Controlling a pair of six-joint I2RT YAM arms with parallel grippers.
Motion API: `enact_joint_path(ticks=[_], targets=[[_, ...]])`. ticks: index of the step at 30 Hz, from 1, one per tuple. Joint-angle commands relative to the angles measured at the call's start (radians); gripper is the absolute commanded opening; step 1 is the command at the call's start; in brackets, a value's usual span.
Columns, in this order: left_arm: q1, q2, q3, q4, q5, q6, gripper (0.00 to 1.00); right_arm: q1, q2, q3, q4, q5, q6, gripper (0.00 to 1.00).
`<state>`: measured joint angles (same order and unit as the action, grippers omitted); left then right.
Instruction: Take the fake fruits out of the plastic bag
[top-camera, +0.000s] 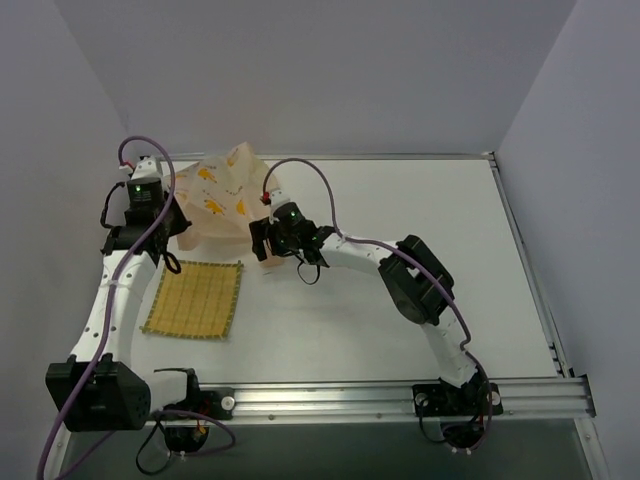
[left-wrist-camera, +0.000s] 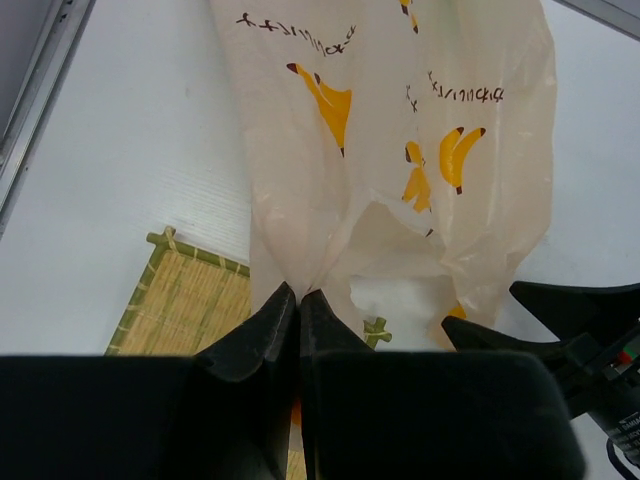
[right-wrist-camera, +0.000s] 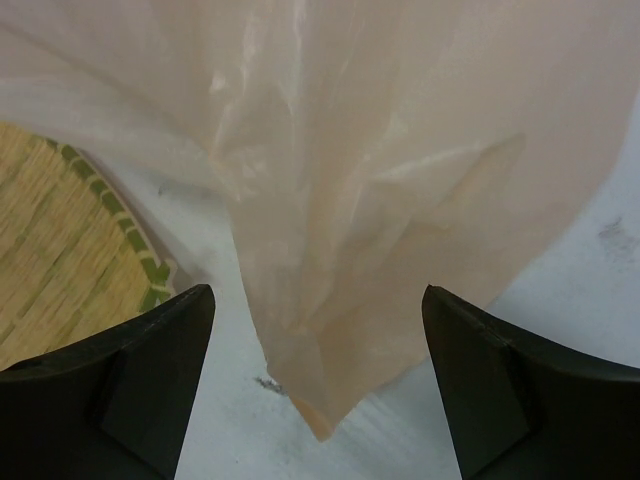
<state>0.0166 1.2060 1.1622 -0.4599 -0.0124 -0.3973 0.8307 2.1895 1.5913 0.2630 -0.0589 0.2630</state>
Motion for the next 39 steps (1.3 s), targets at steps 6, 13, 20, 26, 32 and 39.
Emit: enact_joint_path(ticks=[6,13,20,26,32,39], targets=[[0.014,-0.066,-0.009,0.026,-0.034,0.003,0.02,0.022,-0.02,-0.082,0.107,-0.078,0.071,0.44],[0.042,-0.092,-0.022,0.043,-0.054,-0.014,0.02,0.077,-0.163,-0.103,0.082,-0.116,0.048,0.0],[0.066,-0.134,-0.036,0.044,-0.095,-0.026,0.02,0.151,-0.444,-0.168,0.073,-0.139,0.033,0.0],[0.063,-0.186,-0.056,0.037,-0.104,-0.037,0.02,0.056,-0.528,-0.243,0.065,-0.113,0.061,0.0],[0.062,-0.264,-0.137,0.036,-0.035,-0.072,0.02,-0.056,-0.528,-0.43,0.065,-0.035,0.053,0.0],[0.063,-0.241,-0.122,0.096,0.012,-0.13,0.02,-0.151,-0.406,-0.377,0.114,-0.064,0.053,0.0]])
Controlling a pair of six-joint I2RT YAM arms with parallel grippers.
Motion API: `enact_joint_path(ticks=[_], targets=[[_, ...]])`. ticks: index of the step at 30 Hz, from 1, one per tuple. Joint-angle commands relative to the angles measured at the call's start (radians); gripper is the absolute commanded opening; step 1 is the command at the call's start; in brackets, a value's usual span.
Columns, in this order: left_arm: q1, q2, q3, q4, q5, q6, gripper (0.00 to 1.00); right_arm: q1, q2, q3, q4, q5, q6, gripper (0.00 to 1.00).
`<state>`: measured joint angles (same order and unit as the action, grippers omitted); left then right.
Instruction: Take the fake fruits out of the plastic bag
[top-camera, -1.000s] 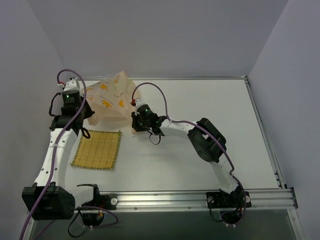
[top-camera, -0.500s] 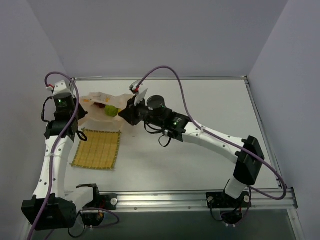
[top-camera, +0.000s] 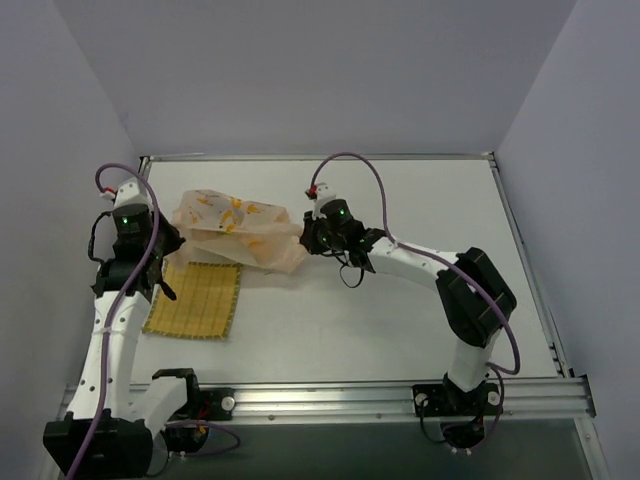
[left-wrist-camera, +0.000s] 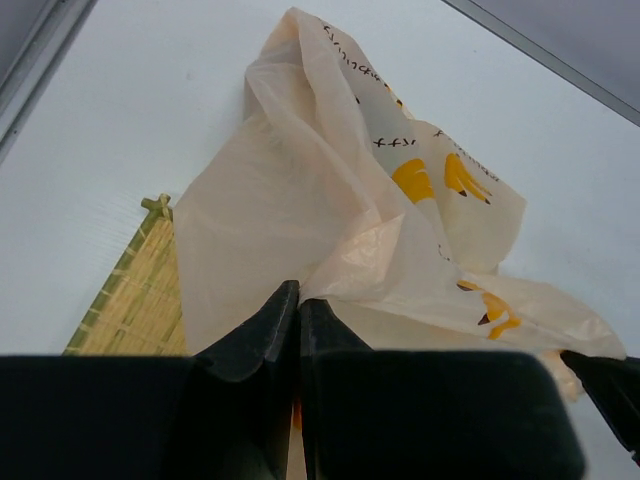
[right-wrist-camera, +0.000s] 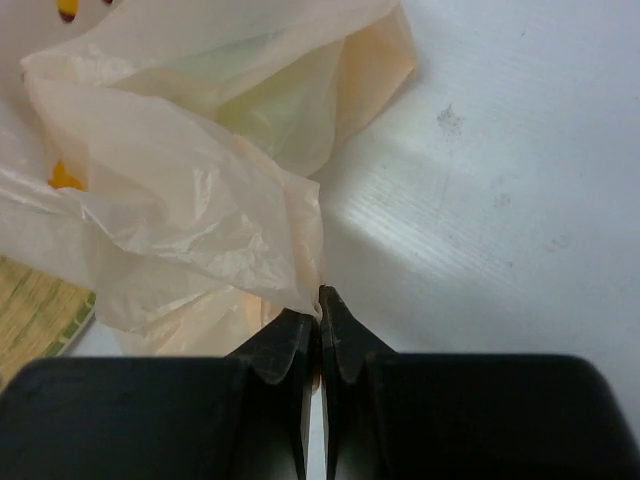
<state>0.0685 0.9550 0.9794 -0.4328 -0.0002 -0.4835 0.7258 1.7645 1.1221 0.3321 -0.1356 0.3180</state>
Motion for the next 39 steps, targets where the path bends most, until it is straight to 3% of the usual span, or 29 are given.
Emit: enact_joint_path(ticks=[1,5,10,13,15,16,17,19,20,24,27,28,34,39], targets=[[0.01,0.045,0.08,0.074,0.0,-0.052,0.02,-0.048,0.039,0.132,0.042,0.004,-0.007,0.0],[0.013,0.135,0.142,0.138,-0.024,-0.102,0.02,-0.048,0.128,0.368,-0.024,0.025,-0.045,0.0],[0.014,0.237,0.131,0.172,-0.023,-0.135,0.02,-0.074,0.148,0.323,-0.027,0.167,-0.105,0.0],[0.013,0.242,0.124,0.192,0.012,-0.15,0.02,-0.11,0.167,0.349,-0.063,0.215,-0.111,0.05],[0.008,0.222,0.104,0.229,0.061,-0.155,0.02,-0.115,0.122,0.367,-0.099,0.22,-0.115,0.32],[0.007,0.202,0.097,0.236,0.068,-0.155,0.02,-0.111,0.1,0.37,-0.103,0.218,-0.123,0.62],[0.005,0.191,0.09,0.246,0.08,-0.155,0.02,-0.106,0.048,0.373,-0.129,0.188,-0.123,0.75],[-0.001,0.166,0.07,0.252,0.092,-0.153,0.02,-0.083,-0.008,0.369,-0.156,0.147,-0.117,0.87],[-0.007,0.159,0.065,0.256,0.097,-0.153,0.02,-0.066,-0.072,0.355,-0.156,0.116,-0.112,0.88],[-0.009,0.148,0.062,0.266,0.132,-0.164,0.02,0.078,-0.198,0.311,-0.154,0.195,-0.108,0.83],[-0.007,0.131,0.073,0.264,0.151,-0.161,0.03,0.202,-0.232,0.28,-0.072,0.223,-0.065,0.27],[-0.009,0.117,0.074,0.261,0.147,-0.159,0.02,0.225,-0.231,0.272,-0.039,0.218,-0.051,0.04],[-0.009,0.048,0.056,0.238,0.131,-0.148,0.02,0.32,-0.162,0.34,0.024,0.33,-0.042,0.0],[-0.009,0.018,0.018,0.256,0.163,-0.178,0.02,0.337,0.005,0.436,0.064,0.281,-0.033,0.0]])
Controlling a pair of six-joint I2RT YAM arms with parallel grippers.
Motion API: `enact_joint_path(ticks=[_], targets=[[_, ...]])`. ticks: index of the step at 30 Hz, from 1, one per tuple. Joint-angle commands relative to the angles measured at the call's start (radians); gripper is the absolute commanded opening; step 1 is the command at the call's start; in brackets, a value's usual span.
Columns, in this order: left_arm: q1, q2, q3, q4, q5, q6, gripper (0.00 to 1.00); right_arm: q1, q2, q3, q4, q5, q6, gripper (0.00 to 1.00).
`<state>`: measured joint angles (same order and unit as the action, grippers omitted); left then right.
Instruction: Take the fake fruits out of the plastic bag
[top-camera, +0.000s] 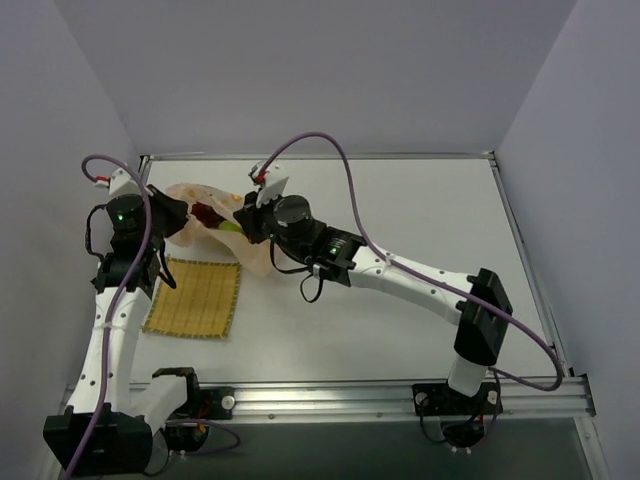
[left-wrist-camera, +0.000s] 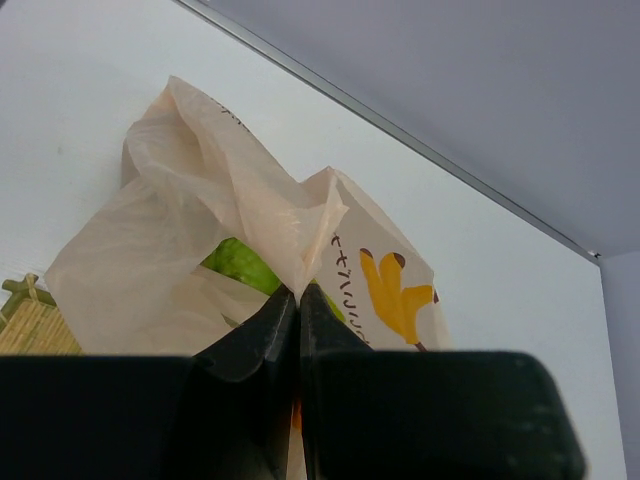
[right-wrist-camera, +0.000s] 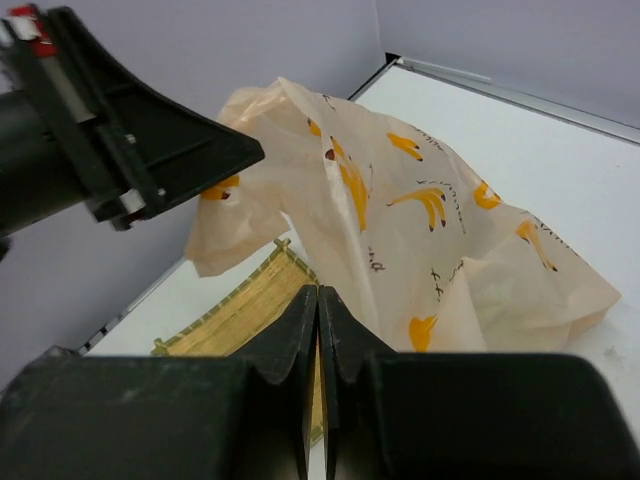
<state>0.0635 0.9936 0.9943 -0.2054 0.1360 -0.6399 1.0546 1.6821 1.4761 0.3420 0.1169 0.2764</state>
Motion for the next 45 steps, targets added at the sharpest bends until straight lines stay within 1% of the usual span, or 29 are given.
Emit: enact_joint_path(ticks=[1,2,5,10,14,19,21,24,25,28,31,37,39,42,45], targets=[[-0.004,-0.024,0.0,0.027,0.03,-0.023,0.02,0.01,0.12,0.145,0.037,0.041,0.006,0.0],[-0.004,-0.026,0.0,0.024,0.031,-0.021,0.02,0.008,0.176,0.171,0.02,0.062,0.001,0.0],[-0.004,-0.023,0.009,0.015,0.031,-0.014,0.02,0.01,0.247,0.214,0.026,0.096,0.003,0.0],[-0.005,0.005,0.017,0.021,0.051,-0.012,0.02,0.025,0.268,0.188,0.046,0.121,0.02,0.0],[-0.004,0.007,0.018,0.023,0.053,-0.012,0.02,0.054,0.208,0.104,0.083,0.151,0.02,0.0],[0.013,0.005,0.017,0.03,0.051,-0.012,0.02,0.114,0.094,0.064,0.074,0.245,-0.072,0.0],[0.021,0.01,0.017,0.035,0.063,-0.015,0.02,0.13,0.036,0.047,0.081,0.239,-0.083,0.0],[0.036,0.013,0.012,0.052,0.089,-0.026,0.02,0.136,0.008,0.033,0.098,0.153,-0.03,0.0],[0.041,0.014,0.007,0.06,0.097,-0.032,0.02,0.139,0.017,0.03,0.121,0.086,0.013,0.0],[0.056,0.016,0.007,0.061,0.112,-0.032,0.02,0.16,0.05,0.026,0.166,0.035,0.049,0.0],[0.058,0.011,0.01,0.057,0.113,-0.027,0.02,0.165,0.122,0.042,0.173,0.055,0.06,0.0],[0.058,-0.001,0.024,0.037,0.102,-0.006,0.02,0.13,0.221,0.085,0.173,0.105,0.055,0.0],[0.059,-0.001,0.026,0.035,0.097,-0.003,0.03,0.11,0.252,0.127,0.16,0.092,0.064,0.0],[0.059,0.005,0.027,0.037,0.102,-0.003,0.02,0.111,0.318,0.2,0.118,0.092,0.053,0.0],[0.059,-0.001,0.023,0.034,0.097,-0.001,0.02,0.101,0.37,0.234,0.107,0.193,0.02,0.0]])
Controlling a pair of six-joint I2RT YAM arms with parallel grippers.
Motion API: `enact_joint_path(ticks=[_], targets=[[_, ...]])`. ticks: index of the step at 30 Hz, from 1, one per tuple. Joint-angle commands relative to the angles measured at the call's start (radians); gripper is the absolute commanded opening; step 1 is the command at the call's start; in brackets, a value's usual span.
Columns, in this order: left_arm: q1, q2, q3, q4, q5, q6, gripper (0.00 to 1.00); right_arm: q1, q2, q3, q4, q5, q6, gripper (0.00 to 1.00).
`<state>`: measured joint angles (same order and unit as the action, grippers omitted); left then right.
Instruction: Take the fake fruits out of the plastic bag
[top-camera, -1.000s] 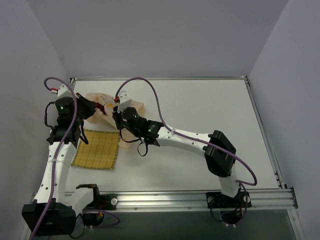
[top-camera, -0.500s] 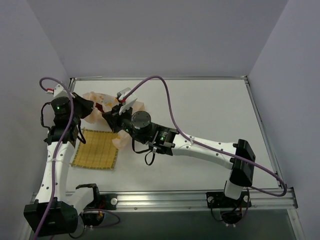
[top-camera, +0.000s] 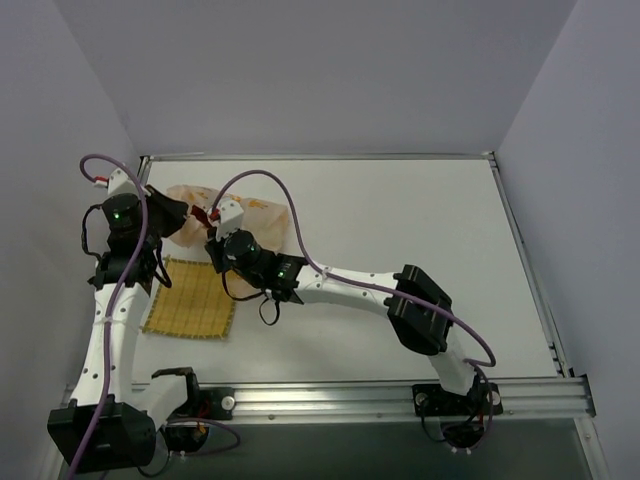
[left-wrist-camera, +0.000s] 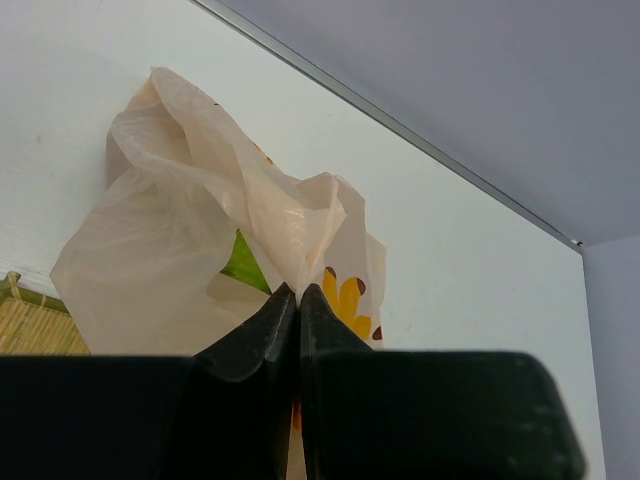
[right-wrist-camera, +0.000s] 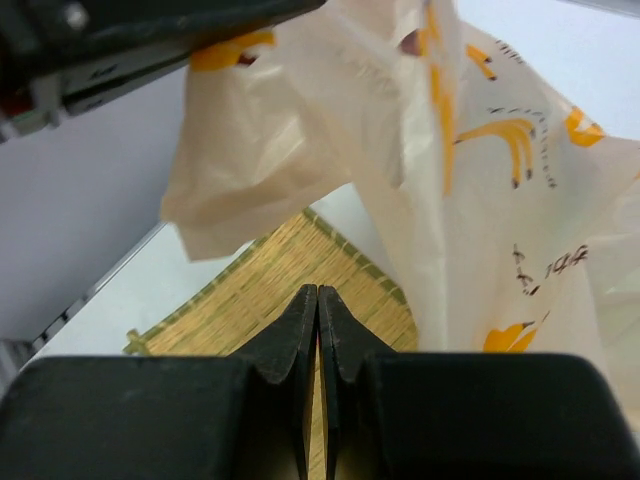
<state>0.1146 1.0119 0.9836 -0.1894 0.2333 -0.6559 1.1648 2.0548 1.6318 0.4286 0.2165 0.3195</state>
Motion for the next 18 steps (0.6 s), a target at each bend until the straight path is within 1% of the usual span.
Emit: enact_joint_path(ticks=[1,4,7,8,12,14,17,18], targets=[[0.01,-0.019,0.033,0.016,-0.002,0.016,0.02,-0.02,0.013,0.079,0.022,0.154,-0.031,0.0],[0.008,-0.021,0.029,0.015,0.001,0.015,0.03,-0.078,0.047,0.091,0.013,0.17,-0.02,0.0],[0.004,-0.019,0.012,0.019,0.017,0.003,0.02,-0.117,0.08,0.138,-0.028,0.239,-0.078,0.0],[-0.004,-0.022,0.003,0.024,0.027,-0.001,0.02,-0.126,0.088,0.151,-0.033,0.288,-0.158,0.0],[-0.024,-0.039,-0.046,0.012,0.072,-0.004,0.02,-0.198,0.113,0.243,-0.082,0.376,-0.357,0.0],[-0.033,-0.047,-0.062,0.008,0.083,-0.002,0.02,-0.243,0.11,0.284,-0.096,0.373,-0.404,0.0],[-0.058,-0.05,-0.068,-0.004,0.081,0.004,0.03,-0.263,0.099,0.293,-0.128,0.31,-0.442,0.01],[-0.07,-0.049,-0.069,-0.002,0.077,0.006,0.02,-0.261,0.094,0.293,-0.172,0.244,-0.453,0.07]])
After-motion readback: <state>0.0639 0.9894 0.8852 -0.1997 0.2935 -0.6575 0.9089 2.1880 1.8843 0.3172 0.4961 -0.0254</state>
